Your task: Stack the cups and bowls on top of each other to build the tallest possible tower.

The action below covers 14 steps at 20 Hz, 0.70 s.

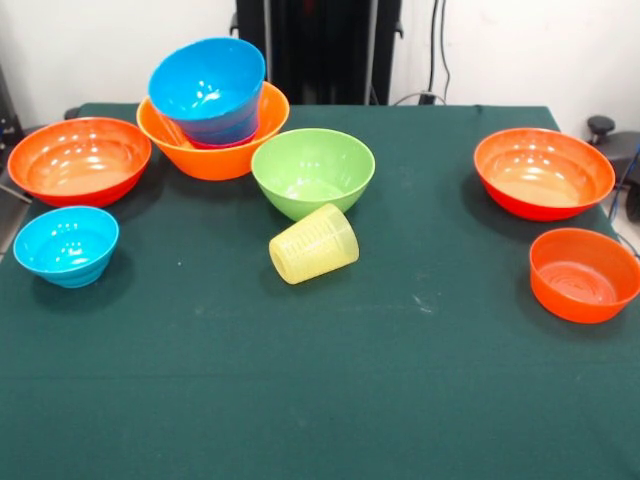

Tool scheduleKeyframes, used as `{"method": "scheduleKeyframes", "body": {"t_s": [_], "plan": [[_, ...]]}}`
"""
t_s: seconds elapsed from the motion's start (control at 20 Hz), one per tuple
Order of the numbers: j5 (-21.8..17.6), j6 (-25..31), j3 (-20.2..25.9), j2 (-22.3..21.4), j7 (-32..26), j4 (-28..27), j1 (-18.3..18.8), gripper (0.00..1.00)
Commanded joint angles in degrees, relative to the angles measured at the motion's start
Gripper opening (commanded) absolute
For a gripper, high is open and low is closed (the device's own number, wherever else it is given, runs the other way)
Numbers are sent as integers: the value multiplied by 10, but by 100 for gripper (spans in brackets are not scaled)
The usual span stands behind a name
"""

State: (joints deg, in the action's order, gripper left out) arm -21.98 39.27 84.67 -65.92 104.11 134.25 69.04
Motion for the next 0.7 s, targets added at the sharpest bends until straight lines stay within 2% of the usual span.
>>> {"method": "scheduleKeyframes", "body": {"t_s": [0.05, 0.25, 0.7], "plan": [[-60, 51, -95, 24, -21, -59, -82, 100], [-78, 73, -145, 50, -24, -107, -136, 100], [-90, 126, -217, 102, -41, -206, -228, 100]]}}
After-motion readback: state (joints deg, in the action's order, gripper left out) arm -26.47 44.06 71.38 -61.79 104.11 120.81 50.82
